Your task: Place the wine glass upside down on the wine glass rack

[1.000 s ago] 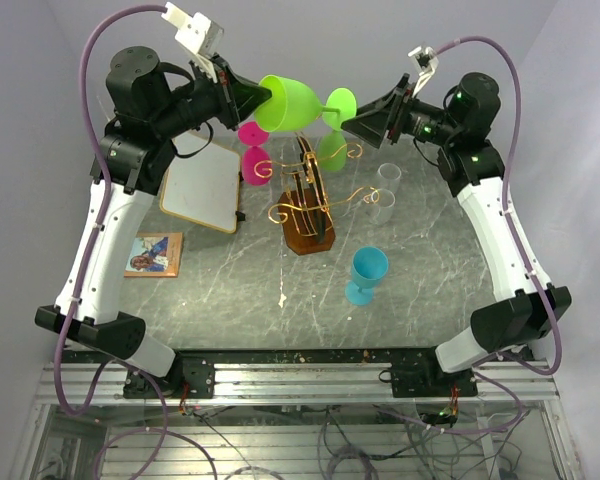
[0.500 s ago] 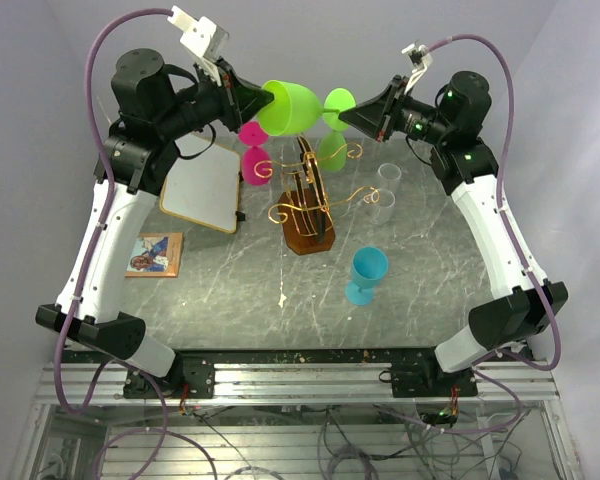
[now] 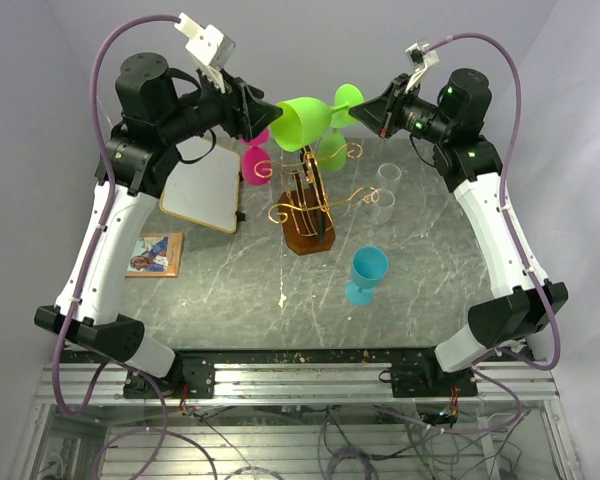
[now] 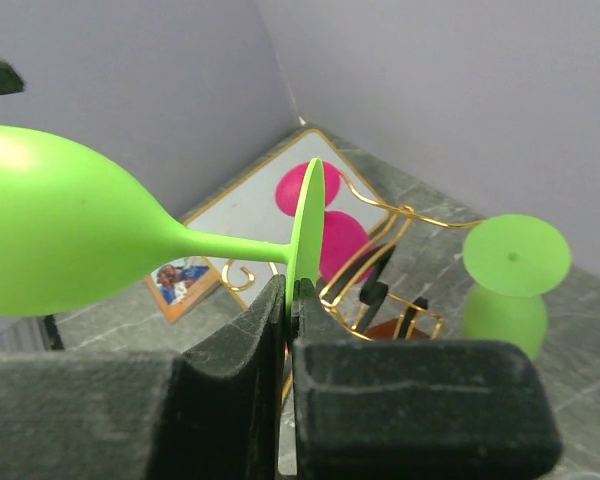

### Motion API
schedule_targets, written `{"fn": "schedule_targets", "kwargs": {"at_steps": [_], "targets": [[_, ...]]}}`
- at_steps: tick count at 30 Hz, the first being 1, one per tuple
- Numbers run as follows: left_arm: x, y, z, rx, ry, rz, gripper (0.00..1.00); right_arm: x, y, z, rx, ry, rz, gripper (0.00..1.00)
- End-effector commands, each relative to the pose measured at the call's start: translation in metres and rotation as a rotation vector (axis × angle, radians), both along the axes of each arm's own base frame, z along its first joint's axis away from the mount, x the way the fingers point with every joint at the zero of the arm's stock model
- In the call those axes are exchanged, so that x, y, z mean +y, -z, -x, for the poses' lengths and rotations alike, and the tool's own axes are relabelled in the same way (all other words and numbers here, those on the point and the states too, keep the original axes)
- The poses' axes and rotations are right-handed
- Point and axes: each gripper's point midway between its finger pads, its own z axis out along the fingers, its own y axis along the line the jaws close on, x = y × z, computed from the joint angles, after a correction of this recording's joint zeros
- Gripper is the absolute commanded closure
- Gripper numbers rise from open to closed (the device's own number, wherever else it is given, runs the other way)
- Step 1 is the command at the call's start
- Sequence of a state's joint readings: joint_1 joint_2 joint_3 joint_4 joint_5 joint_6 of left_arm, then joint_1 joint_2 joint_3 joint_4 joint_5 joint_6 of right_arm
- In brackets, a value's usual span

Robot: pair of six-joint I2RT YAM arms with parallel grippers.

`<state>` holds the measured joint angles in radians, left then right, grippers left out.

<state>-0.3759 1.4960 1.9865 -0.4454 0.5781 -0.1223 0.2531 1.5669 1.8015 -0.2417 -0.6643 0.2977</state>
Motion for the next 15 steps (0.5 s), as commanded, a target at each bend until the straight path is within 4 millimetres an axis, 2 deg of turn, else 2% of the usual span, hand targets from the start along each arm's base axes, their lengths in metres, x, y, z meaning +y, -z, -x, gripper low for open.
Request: {"fn": "schedule_targets", "kwargs": {"at_steps": [1, 7, 15], "targets": [[0.015, -0.009, 0.013, -0.082, -0.044, -0.054, 0.28, -0.028, -0.008, -0.011, -0.056, 0.098, 0.053, 1.00], [0.032, 0.000, 0.012, -0.103, -0.129, -0.124, 0.14, -0.069, -0.010, -0.015, -0.123, 0.213, 0.158, 1.00], [0.054, 0.002, 0.012, -0.136, -0.218, -0.191, 0.12, -0.129, -0.019, 0.001, -0.343, 0.381, 0.588, 1.00]]}}
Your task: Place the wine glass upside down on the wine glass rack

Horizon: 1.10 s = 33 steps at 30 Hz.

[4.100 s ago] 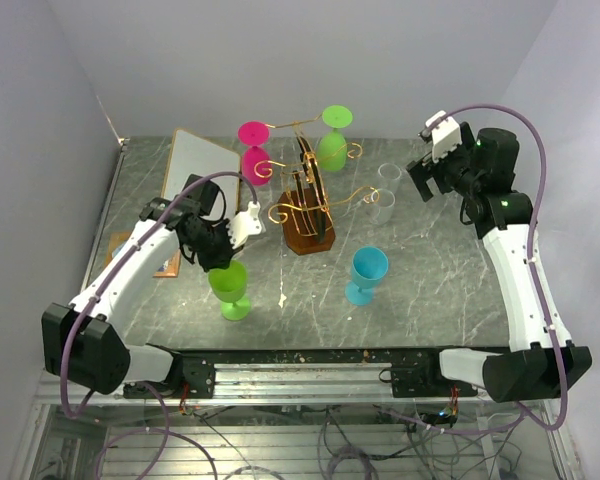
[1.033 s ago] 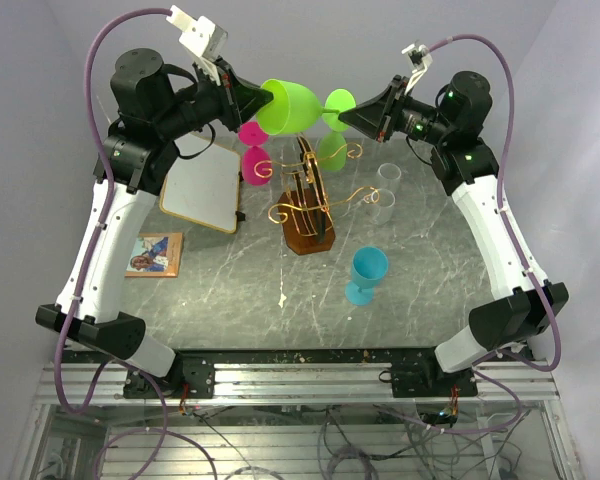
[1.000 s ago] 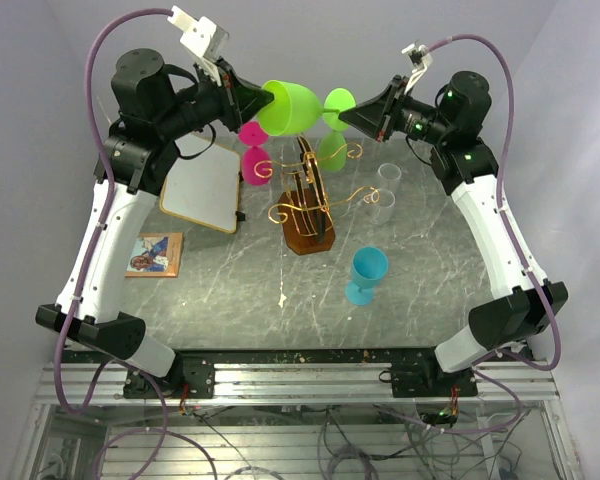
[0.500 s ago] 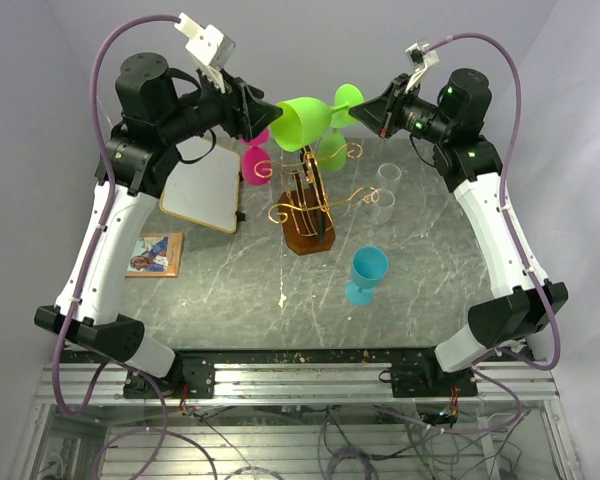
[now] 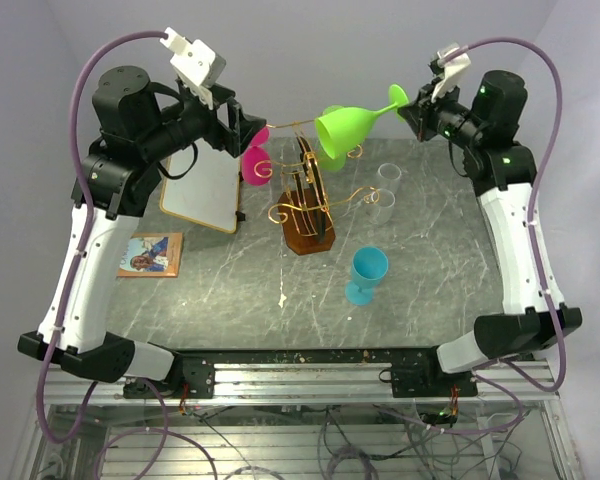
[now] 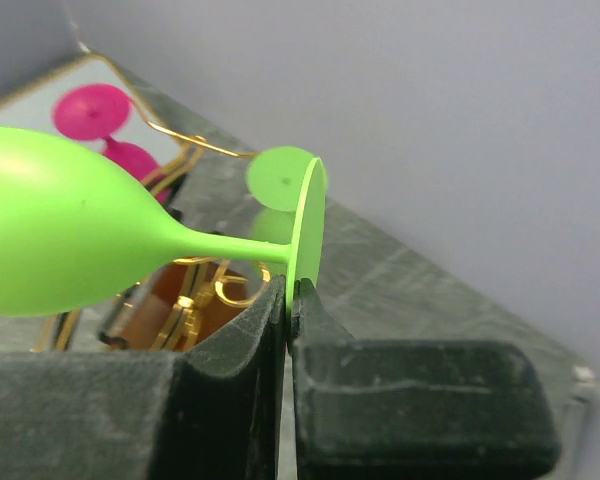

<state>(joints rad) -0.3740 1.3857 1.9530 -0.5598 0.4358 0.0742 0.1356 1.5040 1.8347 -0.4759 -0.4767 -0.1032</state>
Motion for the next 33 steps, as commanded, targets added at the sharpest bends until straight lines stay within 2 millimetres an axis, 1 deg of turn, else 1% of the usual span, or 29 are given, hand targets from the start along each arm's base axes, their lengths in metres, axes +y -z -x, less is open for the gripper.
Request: {"fn": "schedule_targets", "kwargs": {"at_steps": [1, 5, 10, 14, 21, 22, 26, 33], "targets": [[0.018, 0.004, -0.003, -0.025, -0.078, -0.056, 0.12, -0.046, -0.030, 0.022, -0.179, 0.123, 0.327, 1.00], [0.021, 0.003, -0.001, -0.033, -0.086, -0.064, 0.12, -0.071, -0.034, 0.025, -0.212, 0.211, 0.469, 1.00], [0.026, 0.001, 0.002, -0.045, -0.095, -0.071, 0.12, -0.092, -0.035, 0.025, -0.229, 0.278, 0.607, 1.00], [0.029, 0.000, 0.004, -0.049, -0.097, -0.070, 0.12, -0.104, -0.030, 0.019, -0.239, 0.322, 0.706, 1.00], [0.033, 0.000, 0.006, -0.053, -0.104, -0.070, 0.12, -0.109, -0.002, 0.004, -0.226, 0.301, 0.872, 1.00], [0.033, 0.001, 0.005, -0.052, -0.105, -0.071, 0.12, -0.108, 0.004, 0.002, -0.220, 0.290, 0.884, 1.00], [0.034, 0.001, 0.006, -0.051, -0.105, -0.071, 0.12, -0.099, 0.017, -0.004, -0.218, 0.238, 0.912, 1.00], [0.034, 0.003, 0.004, -0.047, -0.105, -0.074, 0.12, -0.082, 0.035, -0.014, -0.212, 0.189, 0.923, 1.00]]}}
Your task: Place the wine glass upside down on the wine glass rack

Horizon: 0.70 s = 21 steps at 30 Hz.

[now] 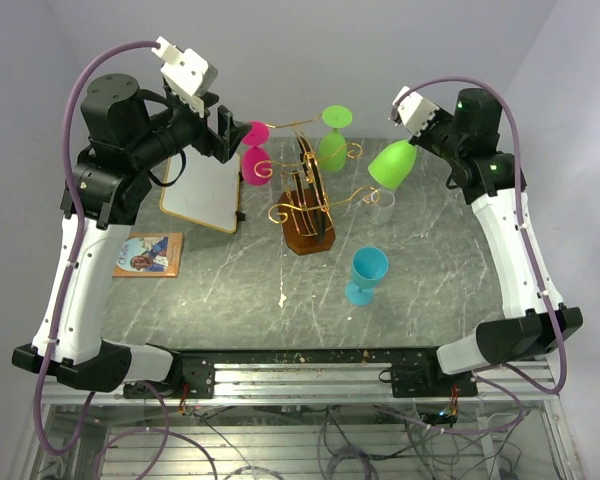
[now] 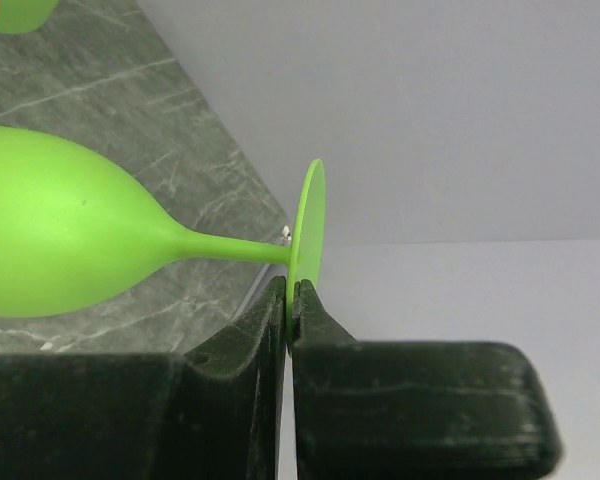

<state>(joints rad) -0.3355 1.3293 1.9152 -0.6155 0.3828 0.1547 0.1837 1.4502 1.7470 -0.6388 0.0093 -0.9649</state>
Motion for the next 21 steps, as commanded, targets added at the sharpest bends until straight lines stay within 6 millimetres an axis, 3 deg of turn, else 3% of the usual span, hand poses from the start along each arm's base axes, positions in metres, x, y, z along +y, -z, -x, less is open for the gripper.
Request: {"fn": "schedule_targets", "kwargs": {"at_steps": [1, 21], "targets": [[0.006, -0.005, 0.002, -0.025, -0.013, -0.004, 0.12, 0.011, -0.001, -0.008, -0.031, -0.023, 0.020, 1.00], [0.002, -0.002, 0.000, -0.013, 0.011, -0.004, 0.12, 0.065, 0.038, -0.014, 0.009, -0.095, 0.007, 1.00]]}}
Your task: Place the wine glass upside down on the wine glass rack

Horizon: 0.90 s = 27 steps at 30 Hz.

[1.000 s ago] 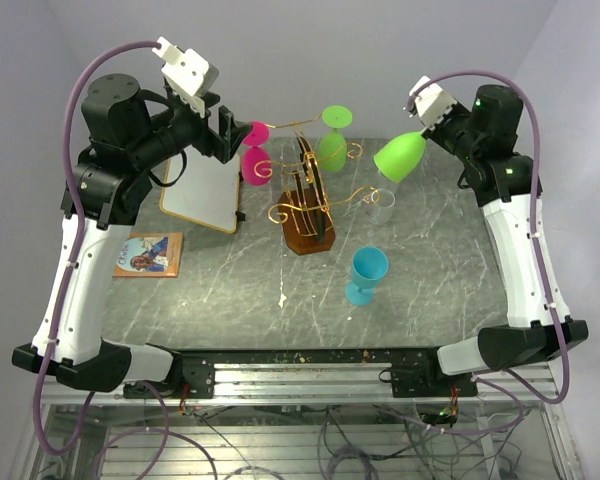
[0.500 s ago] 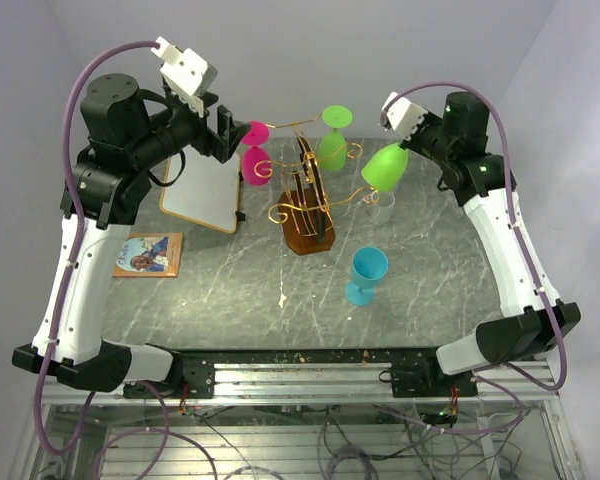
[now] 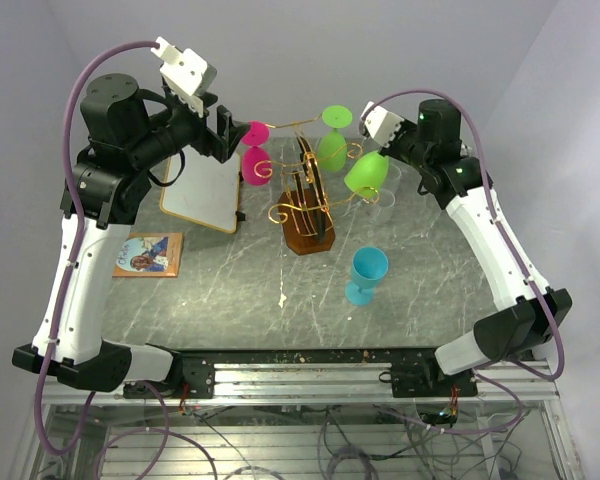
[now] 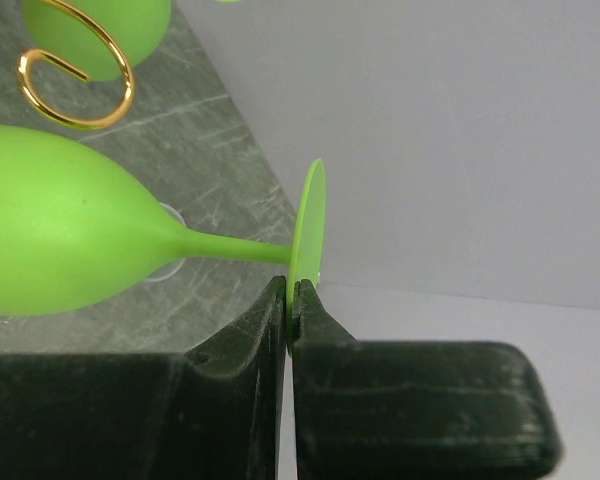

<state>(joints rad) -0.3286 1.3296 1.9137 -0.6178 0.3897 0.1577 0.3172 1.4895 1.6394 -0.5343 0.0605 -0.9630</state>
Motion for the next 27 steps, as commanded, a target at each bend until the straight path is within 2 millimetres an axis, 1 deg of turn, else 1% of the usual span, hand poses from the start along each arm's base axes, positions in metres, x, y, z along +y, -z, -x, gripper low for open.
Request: {"fn": "schedule_targets", "kwargs": {"at_steps": [1, 6, 12, 17, 25, 27], "targets": [[0.000, -0.003, 0.001, -0.013, 0.012, 0.000, 0.12, 0.013, -0.001, -0.001, -0.025, -0.020, -0.010, 1.00], [-0.001, -0.003, 0.002, -0.016, 0.017, 0.000, 0.12, 0.023, 0.003, 0.000, -0.023, -0.057, 0.024, 1.00], [0.000, -0.003, 0.003, -0.016, 0.020, 0.002, 0.12, 0.040, 0.005, 0.004, -0.014, -0.103, 0.024, 1.00], [0.000, -0.002, 0.003, -0.016, 0.024, 0.002, 0.12, 0.054, 0.011, 0.008, -0.003, -0.134, 0.039, 1.00], [-0.001, -0.002, 0.003, -0.014, 0.029, 0.004, 0.12, 0.070, 0.015, 0.007, -0.016, -0.167, 0.111, 1.00], [-0.001, -0.001, 0.002, -0.014, 0.030, 0.004, 0.12, 0.071, 0.016, 0.005, -0.018, -0.168, 0.132, 1.00]]}}
